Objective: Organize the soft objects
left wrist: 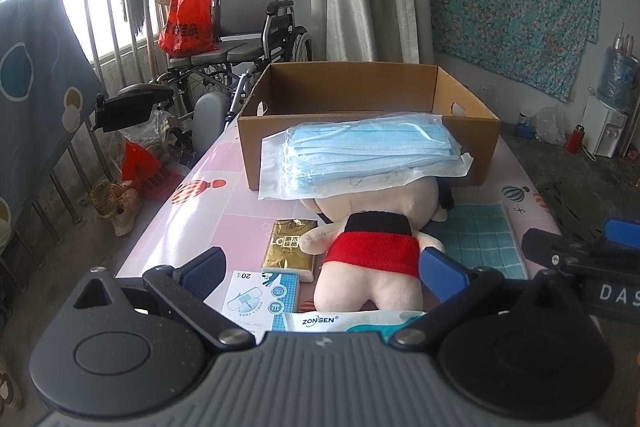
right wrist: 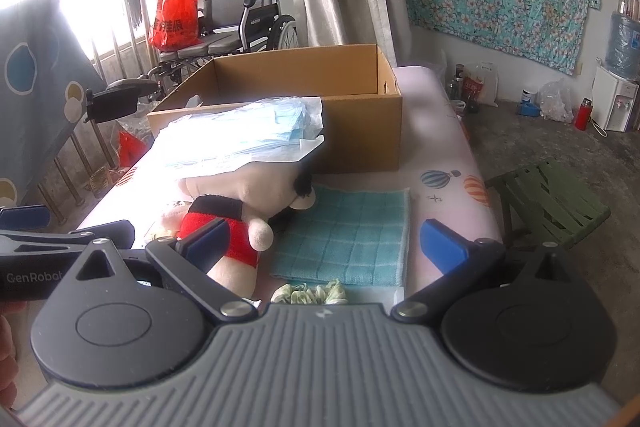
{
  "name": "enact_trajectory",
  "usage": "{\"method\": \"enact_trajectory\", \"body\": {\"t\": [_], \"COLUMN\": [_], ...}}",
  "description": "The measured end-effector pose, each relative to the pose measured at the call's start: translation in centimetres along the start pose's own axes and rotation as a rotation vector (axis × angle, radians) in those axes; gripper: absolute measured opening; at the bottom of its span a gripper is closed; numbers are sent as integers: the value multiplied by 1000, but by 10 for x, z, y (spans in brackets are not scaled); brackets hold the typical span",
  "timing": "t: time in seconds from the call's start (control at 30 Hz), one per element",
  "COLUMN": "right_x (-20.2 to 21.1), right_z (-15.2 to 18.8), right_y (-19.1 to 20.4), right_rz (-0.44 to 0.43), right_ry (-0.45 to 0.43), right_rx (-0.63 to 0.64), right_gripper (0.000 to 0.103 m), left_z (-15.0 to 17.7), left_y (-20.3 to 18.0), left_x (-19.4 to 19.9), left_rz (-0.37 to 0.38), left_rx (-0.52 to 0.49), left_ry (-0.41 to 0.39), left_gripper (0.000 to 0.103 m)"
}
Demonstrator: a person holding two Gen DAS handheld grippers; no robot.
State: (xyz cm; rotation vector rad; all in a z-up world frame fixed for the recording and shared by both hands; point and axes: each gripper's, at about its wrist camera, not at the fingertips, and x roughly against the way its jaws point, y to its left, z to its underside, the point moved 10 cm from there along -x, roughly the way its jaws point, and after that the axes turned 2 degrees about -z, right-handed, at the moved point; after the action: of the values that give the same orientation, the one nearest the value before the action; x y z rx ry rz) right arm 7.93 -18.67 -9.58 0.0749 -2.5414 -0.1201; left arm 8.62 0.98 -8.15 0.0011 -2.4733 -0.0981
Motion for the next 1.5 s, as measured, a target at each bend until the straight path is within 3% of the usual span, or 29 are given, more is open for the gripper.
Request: {"method": "enact_trajectory", "body": {"t": [0.87,1.07,1.2,1.33,1.4,1.5], "right_x": [-17,-46,-82,-135,-159,-189], "right_z": [4,-37,-68,-77,-76,-70], "right_y": [1,-23,-42,-54,-56,-53], "right_rz": [-31,-184,-369,-412,-422,-470], "right_ry": [57,78,112,176,197,234], "right_rx": [-36,-259,-459,-520,-548,-616], "right_gripper": [102,102,102,102,102,102], "left_z": [6,-11,-30,-49,-55,-58], "left_y": [4,16,38,58,66,69], "left_x": [-12,-24,-50,-90,-118,-153], "left_rz": [19,125,249,329,351,449], "left_rx": [22,73,191,301,346,406], "left_ry": [42,37,102,120,143,193], "left_gripper": [103,103,103,102,89,80]}}
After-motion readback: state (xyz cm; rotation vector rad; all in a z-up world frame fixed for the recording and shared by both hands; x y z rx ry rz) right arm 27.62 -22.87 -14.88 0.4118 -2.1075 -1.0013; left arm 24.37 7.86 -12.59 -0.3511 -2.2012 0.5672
